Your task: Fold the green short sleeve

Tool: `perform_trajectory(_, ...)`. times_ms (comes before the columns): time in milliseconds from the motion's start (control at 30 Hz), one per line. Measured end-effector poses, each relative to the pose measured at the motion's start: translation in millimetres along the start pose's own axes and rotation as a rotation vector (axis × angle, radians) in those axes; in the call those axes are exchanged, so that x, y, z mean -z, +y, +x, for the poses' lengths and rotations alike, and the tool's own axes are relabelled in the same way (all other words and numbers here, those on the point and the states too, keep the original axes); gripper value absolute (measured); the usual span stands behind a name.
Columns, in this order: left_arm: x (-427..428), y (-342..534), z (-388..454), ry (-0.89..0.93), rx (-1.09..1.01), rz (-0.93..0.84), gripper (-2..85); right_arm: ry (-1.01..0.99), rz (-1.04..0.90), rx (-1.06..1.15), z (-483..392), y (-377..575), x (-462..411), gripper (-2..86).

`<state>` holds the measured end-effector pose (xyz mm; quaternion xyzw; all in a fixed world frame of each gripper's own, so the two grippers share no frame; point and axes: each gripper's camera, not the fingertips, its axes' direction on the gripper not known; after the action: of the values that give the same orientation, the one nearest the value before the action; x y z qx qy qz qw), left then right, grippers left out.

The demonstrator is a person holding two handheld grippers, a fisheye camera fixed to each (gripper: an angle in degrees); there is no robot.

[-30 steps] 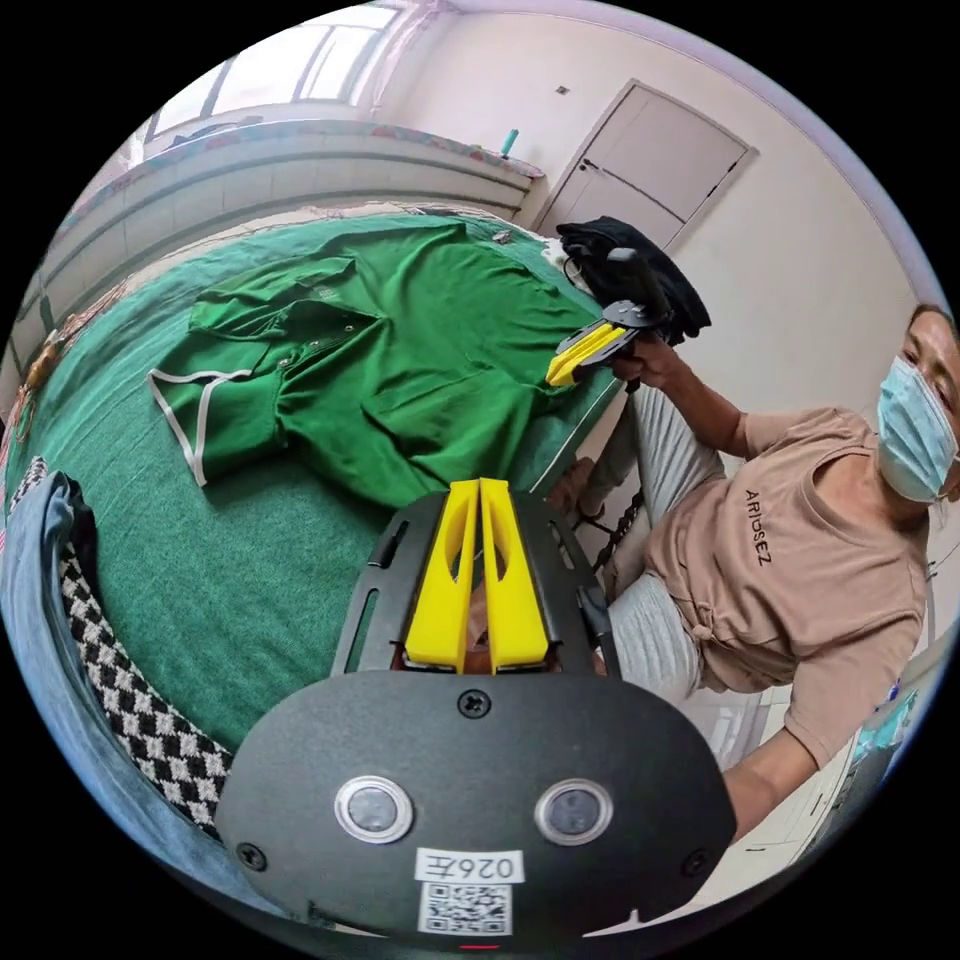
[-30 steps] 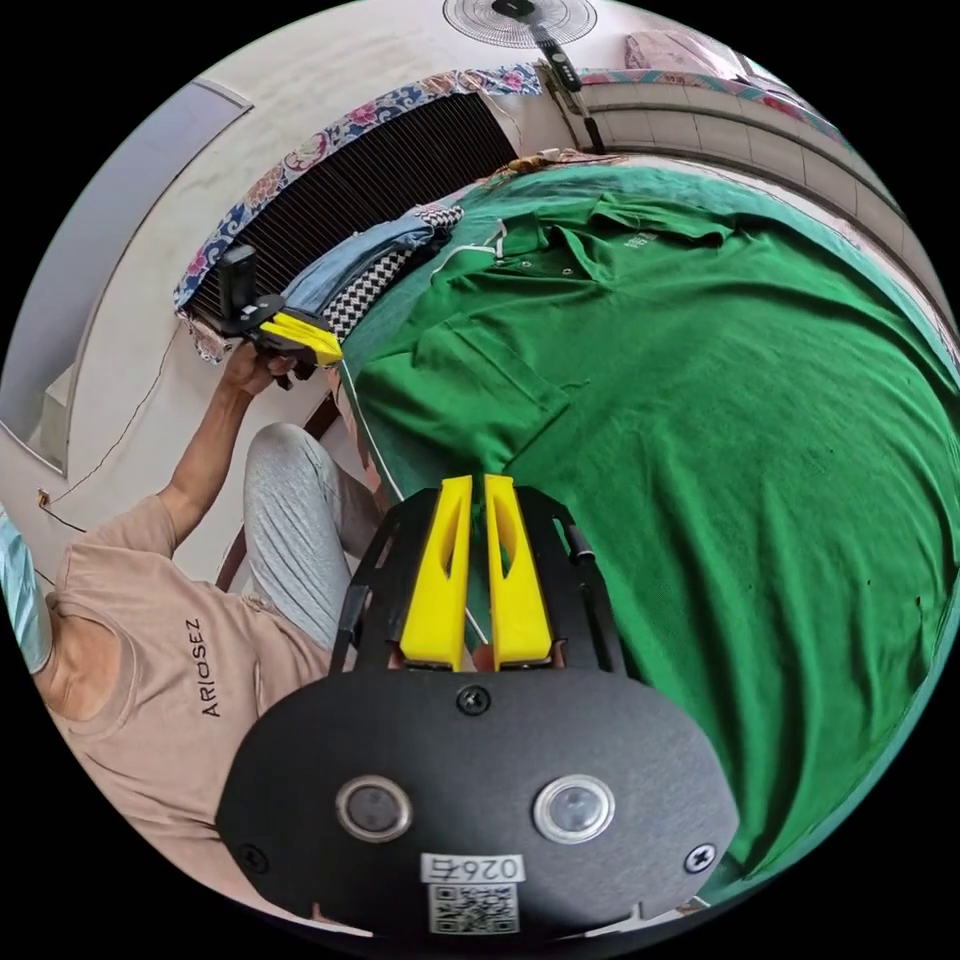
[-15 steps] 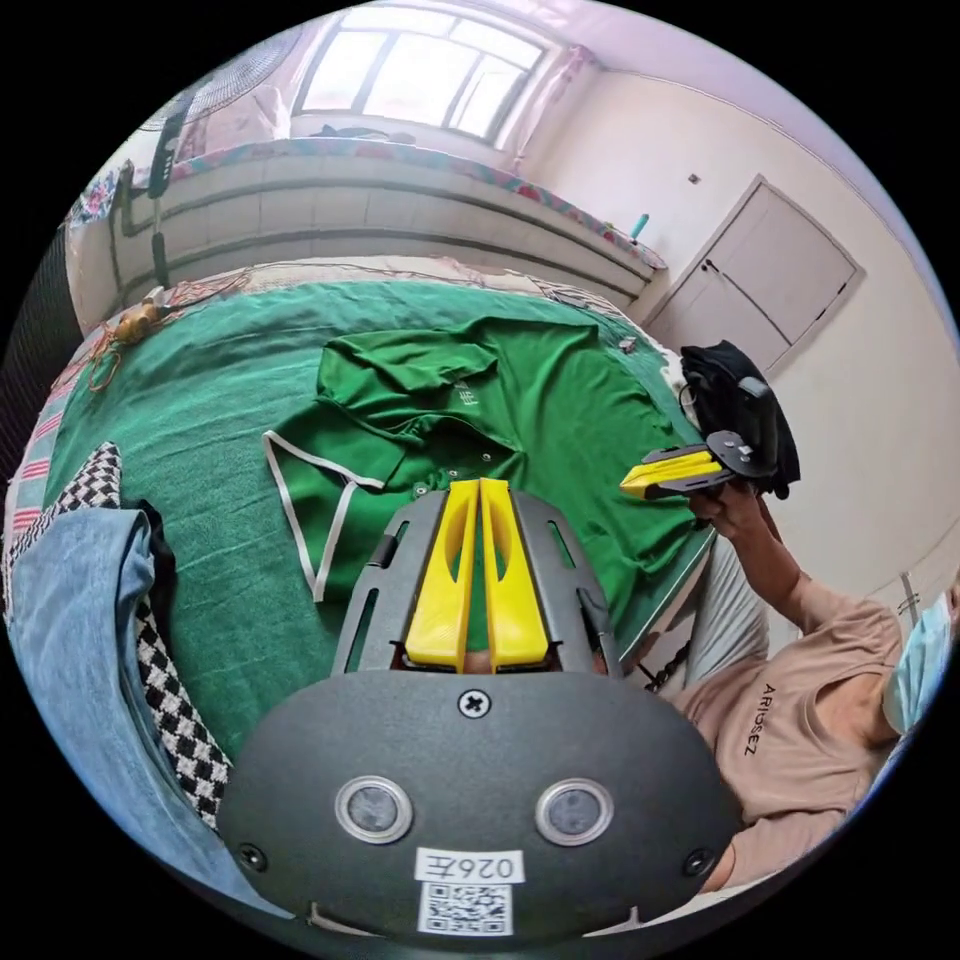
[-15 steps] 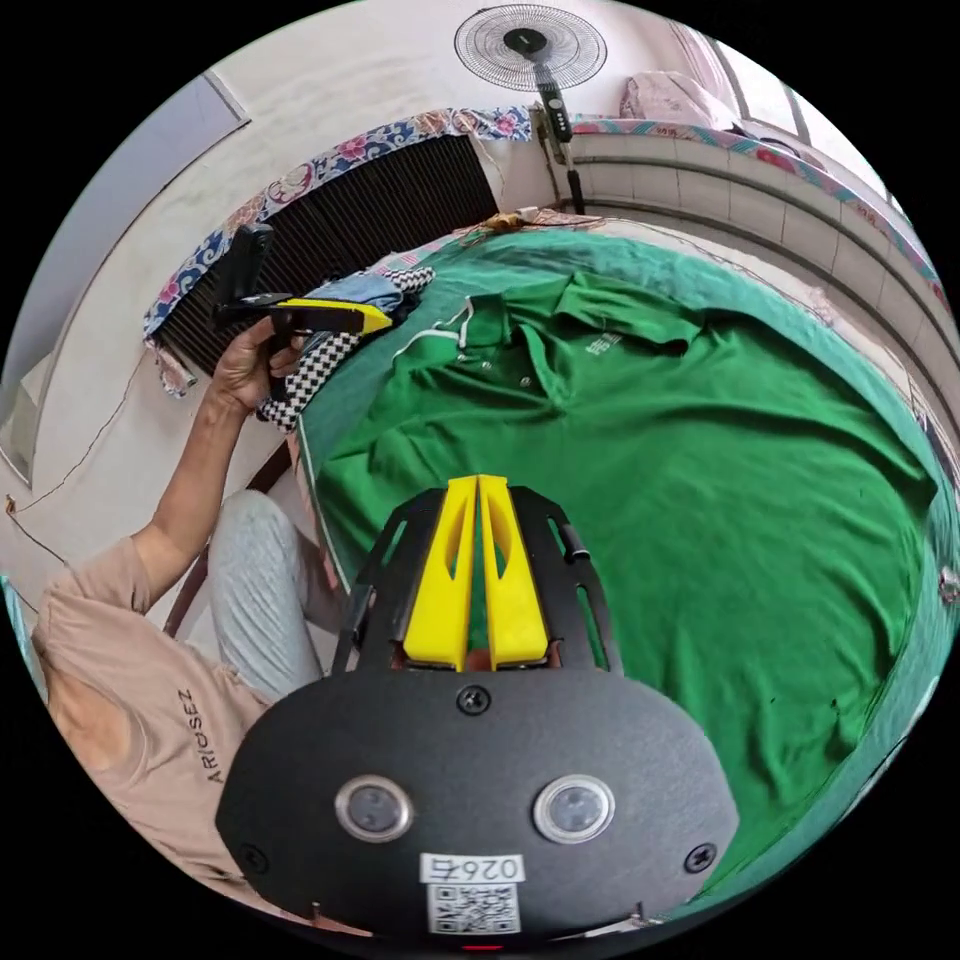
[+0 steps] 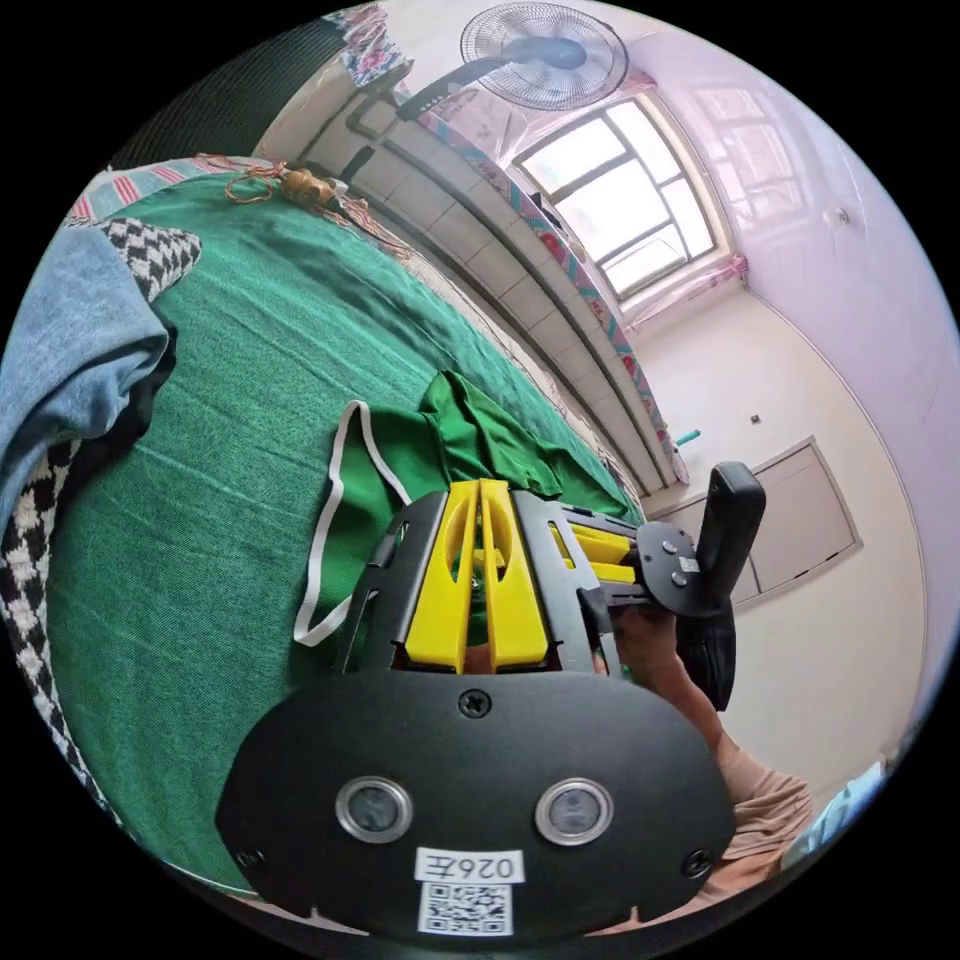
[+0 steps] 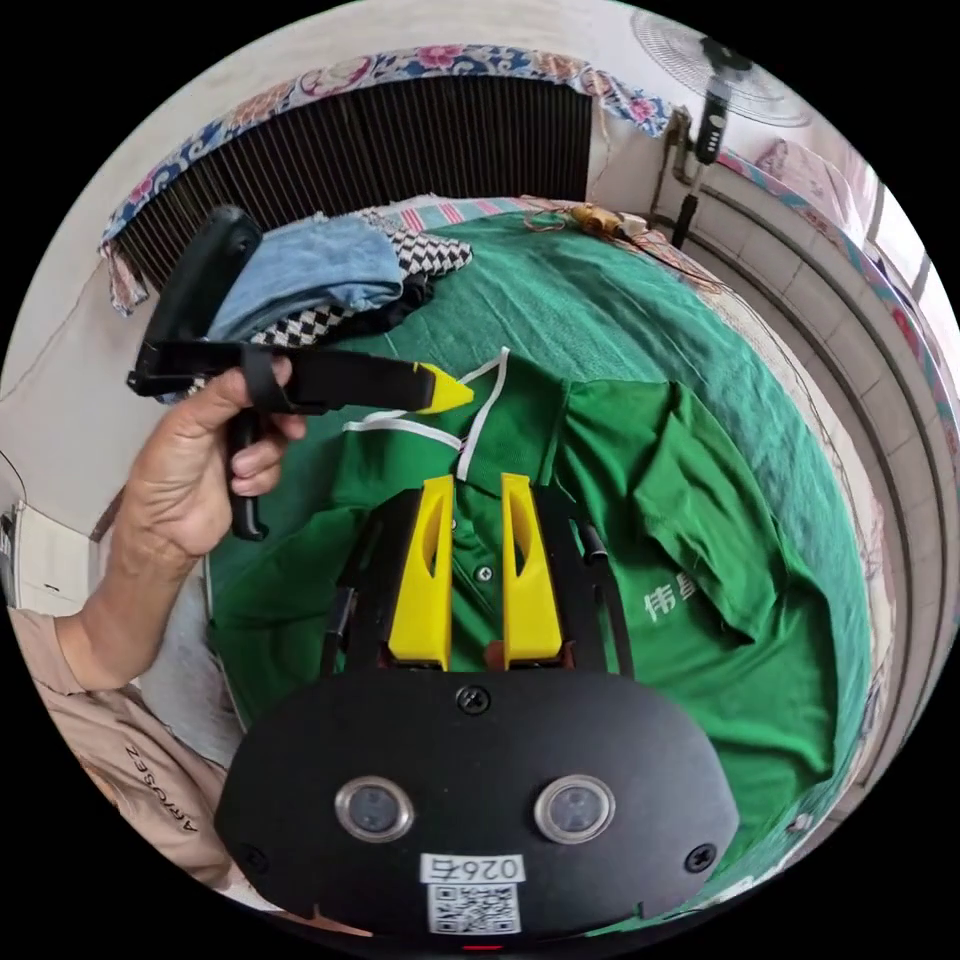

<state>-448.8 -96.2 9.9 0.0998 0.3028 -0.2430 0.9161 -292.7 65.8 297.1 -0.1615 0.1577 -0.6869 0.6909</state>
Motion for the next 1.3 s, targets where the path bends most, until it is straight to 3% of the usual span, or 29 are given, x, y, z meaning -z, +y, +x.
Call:
perform_trajectory(133,11,-3,-14,0.059,0.02,0.02,-1.0,0.168,-0.148,0.114,-18,-32,-48,4.3)
perform_trajectory(300,28,-6,-18,0.059,0.021,0.08,-1.0,0.099,-0.123,0.001,5,-44,-38,-1.2)
perform_trajectory(433,35,-9,-1,-0.04,-0.026,0.115,-1.0,-0.175,-0.006,-0.182,48,-43,-27,-0.9)
perform_trajectory(533,23,-15,13,-0.101,-0.078,0.075,-1.0,-0.369,0.006,-0.189,67,-43,-45,1.0)
perform_trajectory(667,5,-22,33,-0.075,-0.147,0.057,-1.0,-0.662,0.064,-0.253,103,-16,-46,1.6)
perform_trajectory(800,-23,-30,60,-0.152,-0.254,-0.052,-1.0,-0.586,0.162,-0.317,131,45,-13,-0.2)
perform_trajectory(867,-47,-35,77,-0.197,-0.333,-0.149,-1.0,-0.371,0.176,-0.355,137,96,10,-0.7)
perform_trajectory(967,-72,-34,95,-0.246,-0.376,-0.25,-1.0,-0.203,0.17,-0.388,134,150,22,-0.9)
perform_trajectory(1133,-84,-26,137,-0.184,-0.487,-0.226,-1.0,-0.247,0.176,-0.407,129,192,14,-0.9)
perform_trajectory(1200,-100,-23,146,-0.204,-0.52,-0.306,-1.0,-0.28,0.146,-0.397,126,196,5,-0.9)
perform_trajectory(1233,-115,-22,144,-0.321,-0.503,-0.411,-0.9,-0.278,0.113,-0.381,121,198,-2,-0.9)
perform_trajectory(1300,-118,-24,146,-0.318,-0.5,-0.441,-0.9,-0.277,0.154,-0.382,117,210,2,-0.9)
